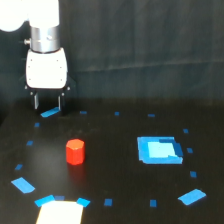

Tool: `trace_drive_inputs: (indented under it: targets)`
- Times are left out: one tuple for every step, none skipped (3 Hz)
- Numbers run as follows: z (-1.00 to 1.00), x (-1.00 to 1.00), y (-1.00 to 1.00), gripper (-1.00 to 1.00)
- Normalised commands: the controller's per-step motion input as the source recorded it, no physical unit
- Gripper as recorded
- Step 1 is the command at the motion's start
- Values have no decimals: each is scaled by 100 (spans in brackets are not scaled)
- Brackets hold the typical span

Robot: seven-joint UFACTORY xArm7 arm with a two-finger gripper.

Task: Pick up the red object from the table

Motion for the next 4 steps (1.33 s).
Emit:
trace_drive_inputs:
  targets:
    - [-28, 55, -100, 100]
    - [-9, 51, -100, 66]
    - [-100, 70, -76, 60]
    - [7, 23, -100, 90]
